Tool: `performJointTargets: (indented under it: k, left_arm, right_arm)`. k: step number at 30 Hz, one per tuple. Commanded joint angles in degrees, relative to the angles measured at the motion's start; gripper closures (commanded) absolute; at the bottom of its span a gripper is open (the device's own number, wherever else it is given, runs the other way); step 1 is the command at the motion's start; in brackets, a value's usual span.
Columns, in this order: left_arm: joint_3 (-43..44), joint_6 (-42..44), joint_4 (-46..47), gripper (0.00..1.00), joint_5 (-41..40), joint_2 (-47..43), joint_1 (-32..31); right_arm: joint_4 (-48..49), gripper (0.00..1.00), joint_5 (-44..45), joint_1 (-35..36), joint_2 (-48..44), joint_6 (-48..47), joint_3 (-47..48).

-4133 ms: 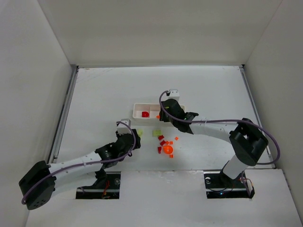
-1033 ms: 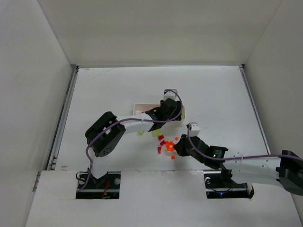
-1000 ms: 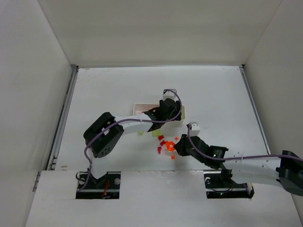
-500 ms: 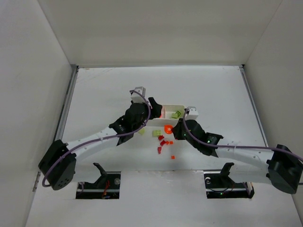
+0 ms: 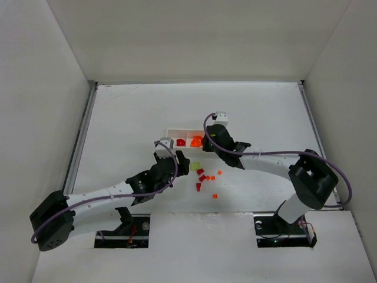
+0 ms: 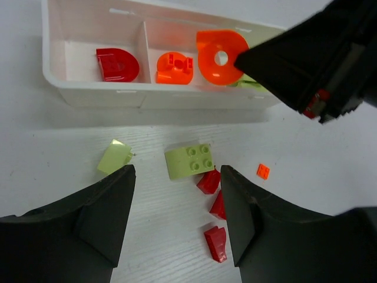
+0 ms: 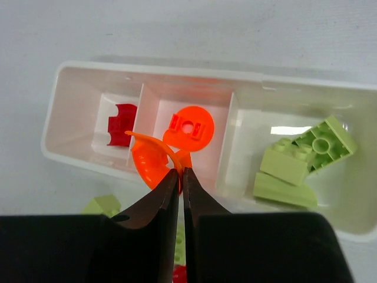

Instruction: Sort the legos into containers by color

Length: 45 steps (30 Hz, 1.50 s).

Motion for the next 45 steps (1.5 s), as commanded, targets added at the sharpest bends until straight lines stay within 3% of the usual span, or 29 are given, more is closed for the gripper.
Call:
performJointTargets:
  k: [1,4,9,25,33,38,41,45]
  left_arm:
    - [-1.05,-2.39,0.40,0.44,-3.30,1.44,-2.58]
    - [-0.61,-2.66,1.10,0.44,-4.27,5.31,-4.70]
    - [1.85,-1.87,2.95,0.44,-4.45,11.55,-6.02]
    - [9.85,-3.18,4.27,0.55,-2.16,26.32,-14.72]
    - [12.13,-2.92,4.27,0.56,-2.60,31.33,-14.20]
    - [13.36,-2.48,3.92,0.65,-2.08,34.23,-13.58]
    - [13.63,-2.48,3.83,0.78,-1.64,34.85,-13.75]
    - [13.10,-2.75,1.81,0.84,-1.55,31.17,-14.02]
  right_arm:
    - [2.39,0.86,-0.56,-0.58,3.35,-1.61,4.56]
    - [2.21,0.81,0.41,-0.40,4.76,-2.13,5.62]
    - [2.48,0.60,1.03,-0.40,2.58,-2.40,5.19]
    - [4.14,0.59,1.82,1.44,-15.71,0.50,-15.90]
    - [5.73,0.59,0.94,1.27,-18.26,1.12,-20.12]
    - [6.17,0.59,0.06,0.04,-20.72,1.21,-21.79]
    - [6.17,0.59,-0.64,-0.23,-21.51,1.29,-22.41]
    - [5.91,0.55,-0.64,0.21,-21.78,2.17,-23.47]
